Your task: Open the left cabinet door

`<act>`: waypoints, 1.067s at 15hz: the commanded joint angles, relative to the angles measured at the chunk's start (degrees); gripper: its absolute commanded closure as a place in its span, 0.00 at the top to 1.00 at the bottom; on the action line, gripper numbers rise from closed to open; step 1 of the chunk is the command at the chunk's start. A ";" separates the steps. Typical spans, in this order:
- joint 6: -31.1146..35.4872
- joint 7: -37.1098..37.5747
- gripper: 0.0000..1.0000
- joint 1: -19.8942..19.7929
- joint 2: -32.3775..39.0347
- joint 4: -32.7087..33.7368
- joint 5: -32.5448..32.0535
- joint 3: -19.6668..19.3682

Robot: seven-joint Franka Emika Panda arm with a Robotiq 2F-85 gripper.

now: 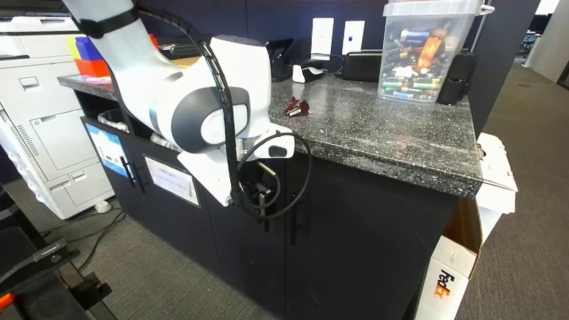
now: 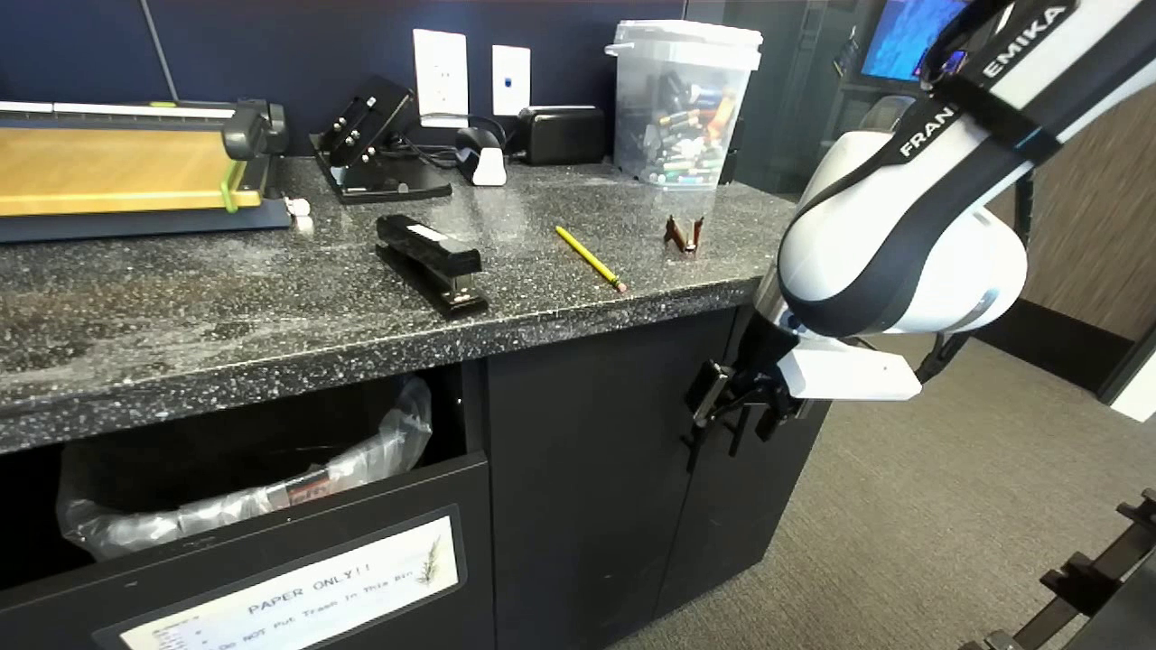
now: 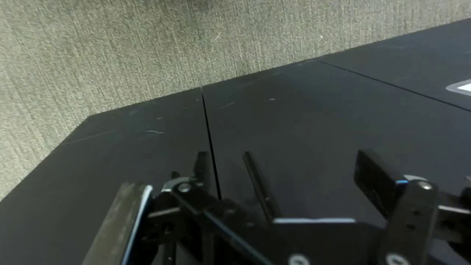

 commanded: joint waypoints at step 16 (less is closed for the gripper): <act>26.32 -6.84 0.23 -7.83 9.80 4.27 -4.71 8.38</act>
